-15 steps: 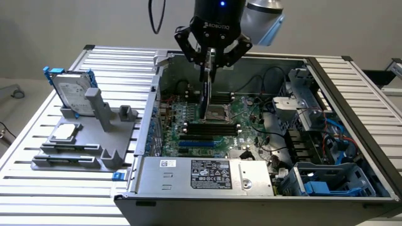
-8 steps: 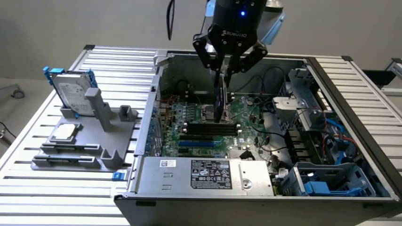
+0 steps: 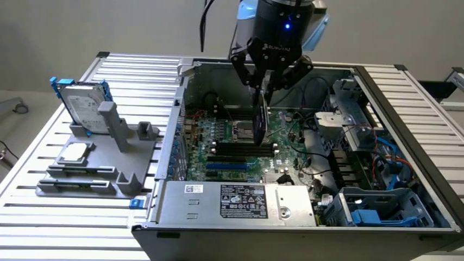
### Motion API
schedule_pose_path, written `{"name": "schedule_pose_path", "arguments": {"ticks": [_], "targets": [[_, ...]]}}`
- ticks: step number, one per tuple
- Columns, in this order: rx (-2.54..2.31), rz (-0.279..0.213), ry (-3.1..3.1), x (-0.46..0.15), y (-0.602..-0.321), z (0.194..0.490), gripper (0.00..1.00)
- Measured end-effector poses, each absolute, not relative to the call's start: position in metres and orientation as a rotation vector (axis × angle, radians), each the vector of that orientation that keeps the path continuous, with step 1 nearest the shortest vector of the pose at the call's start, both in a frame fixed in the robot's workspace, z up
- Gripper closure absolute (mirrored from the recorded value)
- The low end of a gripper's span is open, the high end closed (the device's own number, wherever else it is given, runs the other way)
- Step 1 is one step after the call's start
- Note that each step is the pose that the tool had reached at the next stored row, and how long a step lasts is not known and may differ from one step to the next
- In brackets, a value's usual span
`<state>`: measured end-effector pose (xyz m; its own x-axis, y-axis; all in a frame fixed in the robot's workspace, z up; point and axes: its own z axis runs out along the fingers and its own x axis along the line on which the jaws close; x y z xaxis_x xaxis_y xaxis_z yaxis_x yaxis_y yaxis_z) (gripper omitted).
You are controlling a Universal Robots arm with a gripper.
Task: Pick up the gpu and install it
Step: 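Pick up the gpu and move the gpu toward the slot, then insert the gpu into the slot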
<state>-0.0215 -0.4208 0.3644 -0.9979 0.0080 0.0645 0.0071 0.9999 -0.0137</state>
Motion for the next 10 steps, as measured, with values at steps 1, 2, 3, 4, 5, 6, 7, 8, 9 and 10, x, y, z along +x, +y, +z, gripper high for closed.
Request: {"name": "schedule_pose_path", "arguments": {"ticks": [1, 2, 3, 4, 5, 6, 7, 8, 9, 10], "targets": [[0.003, 0.021, -3.079, -0.0215, -0.4207, 0.363, 0.74], [0.017, 0.022, -3.082, -0.0215, -0.4206, 0.3617, 0.74], [0.032, 0.022, -3.086, -0.0215, -0.4206, 0.3606, 0.74], [0.039, 0.023, -3.087, -0.0215, -0.4206, 0.3606, 0.74], [0.039, 0.023, -3.087, -0.0215, -0.4206, 0.3606, 0.74], [0.039, 0.022, -3.088, -0.0215, -0.4206, 0.3605, 0.74], [0.039, 0.022, -3.088, -0.0215, -0.4206, 0.3605, 0.74], [0.039, 0.022, -3.088, -0.0215, -0.4206, 0.3605, 0.74], [0.039, 0.022, -3.088, -0.0215, -0.4206, 0.3605, 0.74], [0.039, 0.022, -3.088, -0.0215, -0.4206, 0.3605, 0.74]]}}
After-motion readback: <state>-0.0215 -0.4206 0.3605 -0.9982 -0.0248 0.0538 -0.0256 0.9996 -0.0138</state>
